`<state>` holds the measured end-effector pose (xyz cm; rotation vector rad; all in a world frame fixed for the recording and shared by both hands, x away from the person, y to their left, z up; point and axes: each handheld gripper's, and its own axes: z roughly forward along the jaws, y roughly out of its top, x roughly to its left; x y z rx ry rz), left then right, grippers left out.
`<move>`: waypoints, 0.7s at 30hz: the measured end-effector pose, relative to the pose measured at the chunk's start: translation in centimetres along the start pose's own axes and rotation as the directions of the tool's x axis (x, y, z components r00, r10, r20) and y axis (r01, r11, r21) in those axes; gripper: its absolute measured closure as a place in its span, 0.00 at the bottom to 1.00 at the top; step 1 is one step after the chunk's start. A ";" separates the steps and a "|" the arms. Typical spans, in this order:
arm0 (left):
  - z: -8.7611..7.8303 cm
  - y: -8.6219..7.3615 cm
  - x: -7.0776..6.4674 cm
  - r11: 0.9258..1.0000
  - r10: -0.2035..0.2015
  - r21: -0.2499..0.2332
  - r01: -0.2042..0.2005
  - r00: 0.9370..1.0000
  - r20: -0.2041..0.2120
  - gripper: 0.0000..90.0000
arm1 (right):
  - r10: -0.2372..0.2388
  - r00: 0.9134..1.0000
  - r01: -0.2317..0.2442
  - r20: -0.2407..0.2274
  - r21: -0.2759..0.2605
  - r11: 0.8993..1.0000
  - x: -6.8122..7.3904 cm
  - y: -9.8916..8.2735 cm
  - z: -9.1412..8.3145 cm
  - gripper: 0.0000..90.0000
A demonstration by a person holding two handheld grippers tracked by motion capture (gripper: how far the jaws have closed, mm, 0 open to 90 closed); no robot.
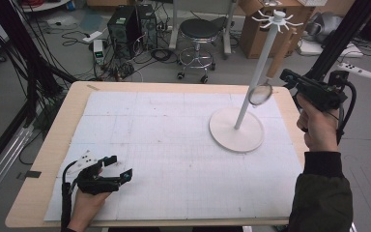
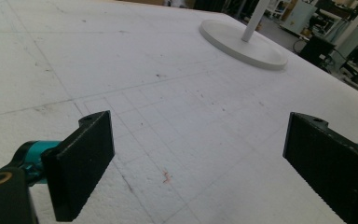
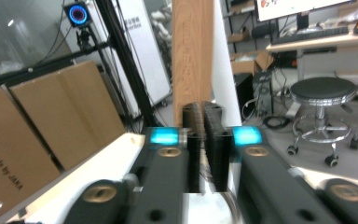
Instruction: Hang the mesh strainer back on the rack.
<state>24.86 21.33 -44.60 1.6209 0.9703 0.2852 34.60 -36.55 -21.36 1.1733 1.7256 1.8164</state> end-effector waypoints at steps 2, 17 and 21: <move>0.0 0.0 0.0 1.000 0.000 0.000 0.000 1.000 0.001 0.10 | -0.004 1.000 0.004 0.020 0.009 1.000 0.1 0.1 0.2 0.80; -0.1 0.1 -0.1 1.000 0.007 -0.005 -0.007 1.000 0.002 0.10 | -0.019 1.000 0.020 -0.024 0.044 0.999 0.4 -1.7 0.1 0.42; -0.2 0.1 -0.3 1.000 0.011 -0.009 -0.011 1.000 0.004 0.10 | -0.019 0.999 0.020 -0.034 0.057 0.998 0.8 -2.2 0.1 0.33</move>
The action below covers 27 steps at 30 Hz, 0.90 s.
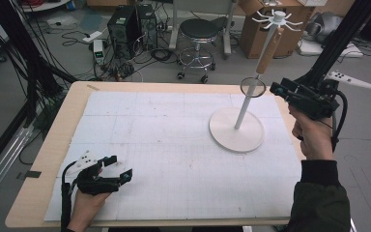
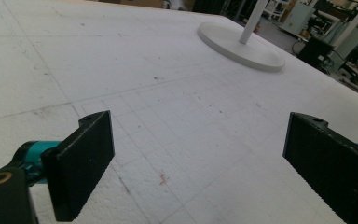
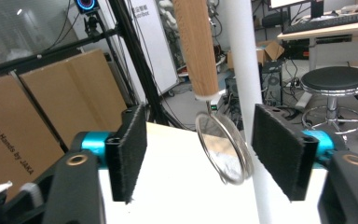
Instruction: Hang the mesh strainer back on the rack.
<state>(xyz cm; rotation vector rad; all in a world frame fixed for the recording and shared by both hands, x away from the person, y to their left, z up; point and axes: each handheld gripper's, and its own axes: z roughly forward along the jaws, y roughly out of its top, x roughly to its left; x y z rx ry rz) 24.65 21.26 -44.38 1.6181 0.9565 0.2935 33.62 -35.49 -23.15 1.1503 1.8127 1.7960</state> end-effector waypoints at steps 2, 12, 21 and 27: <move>0.0 0.0 -0.1 1.000 -0.003 -0.002 0.003 1.000 0.000 0.10 | -0.011 1.000 0.011 -0.020 0.011 1.000 0.2 -0.2 0.1 0.31; -0.2 0.1 -0.2 1.000 0.002 -0.007 -0.002 1.000 0.005 0.10 | -0.027 0.997 0.030 -0.073 0.043 0.999 1.0 -2.1 0.9 0.26; -0.3 0.1 -0.4 1.000 0.010 -0.008 -0.010 1.000 0.007 0.10 | -0.025 0.996 0.032 -0.089 0.073 0.997 1.5 -3.9 1.2 0.23; -1.0 0.1 -0.6 1.000 0.012 -0.023 -0.012 1.000 0.002 0.10 | -0.026 0.995 0.035 -0.096 0.090 0.995 2.3 -5.4 1.6 0.20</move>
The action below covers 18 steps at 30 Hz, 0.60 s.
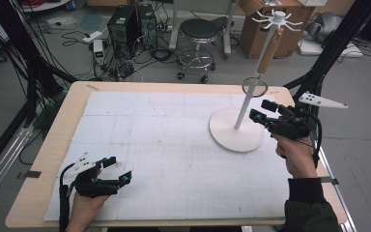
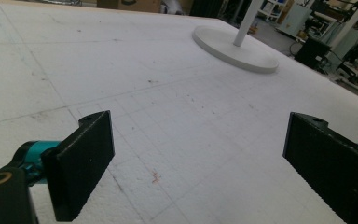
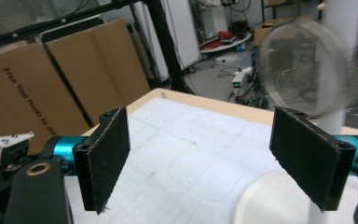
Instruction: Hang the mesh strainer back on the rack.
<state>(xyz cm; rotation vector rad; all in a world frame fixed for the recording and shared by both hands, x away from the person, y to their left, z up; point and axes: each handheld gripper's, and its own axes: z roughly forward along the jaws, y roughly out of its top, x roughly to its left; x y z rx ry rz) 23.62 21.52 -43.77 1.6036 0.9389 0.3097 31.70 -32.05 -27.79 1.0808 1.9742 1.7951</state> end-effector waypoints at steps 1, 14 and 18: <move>-0.1 0.0 0.0 1.000 0.001 -0.006 -0.001 1.000 -0.001 0.10 | -0.002 1.000 0.002 -0.004 0.001 1.000 0.2 -0.4 0.1 0.20; 0.6 0.2 -0.3 1.000 0.019 0.001 -0.019 1.000 0.001 0.10 | 0.002 1.000 -0.001 -0.032 0.039 0.999 1.8 -4.1 1.6 0.20; 1.0 0.2 -0.5 1.000 0.025 0.007 -0.026 1.000 0.005 0.10 | -0.005 1.000 0.006 -0.031 0.053 0.999 2.0 -5.1 1.7 0.20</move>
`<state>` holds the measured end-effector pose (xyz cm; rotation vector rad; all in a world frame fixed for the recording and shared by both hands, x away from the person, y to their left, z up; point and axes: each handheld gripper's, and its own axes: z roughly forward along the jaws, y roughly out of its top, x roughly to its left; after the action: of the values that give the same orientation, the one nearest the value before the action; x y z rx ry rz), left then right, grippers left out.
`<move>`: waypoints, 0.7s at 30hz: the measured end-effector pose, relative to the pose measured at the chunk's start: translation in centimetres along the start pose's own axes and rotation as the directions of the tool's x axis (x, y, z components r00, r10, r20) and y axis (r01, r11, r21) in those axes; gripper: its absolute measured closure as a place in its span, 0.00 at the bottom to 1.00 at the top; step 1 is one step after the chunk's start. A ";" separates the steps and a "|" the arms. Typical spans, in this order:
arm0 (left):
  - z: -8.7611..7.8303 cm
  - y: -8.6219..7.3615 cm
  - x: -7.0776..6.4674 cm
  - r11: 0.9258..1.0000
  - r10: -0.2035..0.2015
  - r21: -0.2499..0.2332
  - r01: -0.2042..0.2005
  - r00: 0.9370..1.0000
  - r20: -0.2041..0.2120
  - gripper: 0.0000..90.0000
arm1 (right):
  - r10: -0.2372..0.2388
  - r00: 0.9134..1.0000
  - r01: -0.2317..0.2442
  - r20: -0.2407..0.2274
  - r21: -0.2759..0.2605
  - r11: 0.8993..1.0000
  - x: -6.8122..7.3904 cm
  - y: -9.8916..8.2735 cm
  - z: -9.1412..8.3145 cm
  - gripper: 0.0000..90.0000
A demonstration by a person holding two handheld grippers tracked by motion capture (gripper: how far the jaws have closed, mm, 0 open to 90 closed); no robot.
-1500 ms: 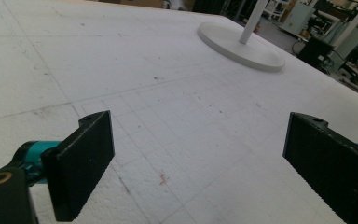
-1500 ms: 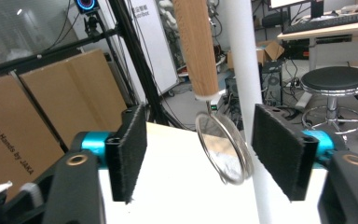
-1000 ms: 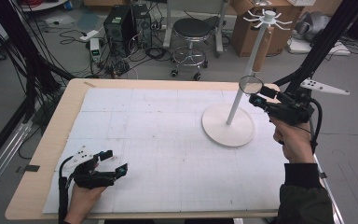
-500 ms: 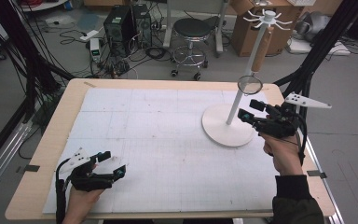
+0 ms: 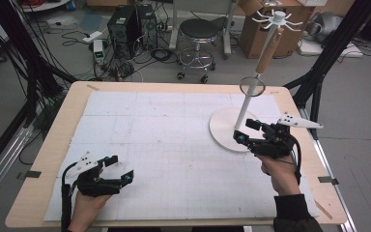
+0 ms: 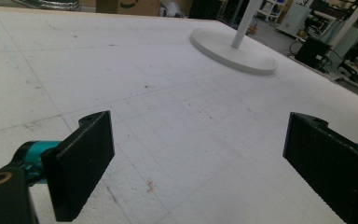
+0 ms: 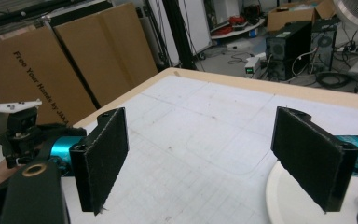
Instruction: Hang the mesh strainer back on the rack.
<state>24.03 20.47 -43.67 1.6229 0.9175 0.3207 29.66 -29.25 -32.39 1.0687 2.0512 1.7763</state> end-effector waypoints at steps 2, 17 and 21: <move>0.1 0.0 -0.1 1.000 0.003 0.002 -0.003 1.000 0.000 0.10 | 0.007 1.000 -0.007 0.001 -0.005 1.000 -0.1 -0.5 -0.1 0.20; 0.0 -0.1 0.1 1.000 0.003 -0.008 -0.003 1.000 -0.003 0.10 | 0.026 1.000 -0.026 -0.003 0.034 0.999 -0.2 -5.1 1.1 0.18; -0.1 -0.1 0.1 1.000 0.005 -0.011 -0.005 1.000 0.001 0.10 | 0.051 0.999 -0.051 -0.010 0.057 0.997 -0.3 -6.2 1.6 0.18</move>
<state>24.02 20.65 -43.74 1.6156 0.9094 0.3282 28.53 -28.21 -38.57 1.1394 2.1111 1.7615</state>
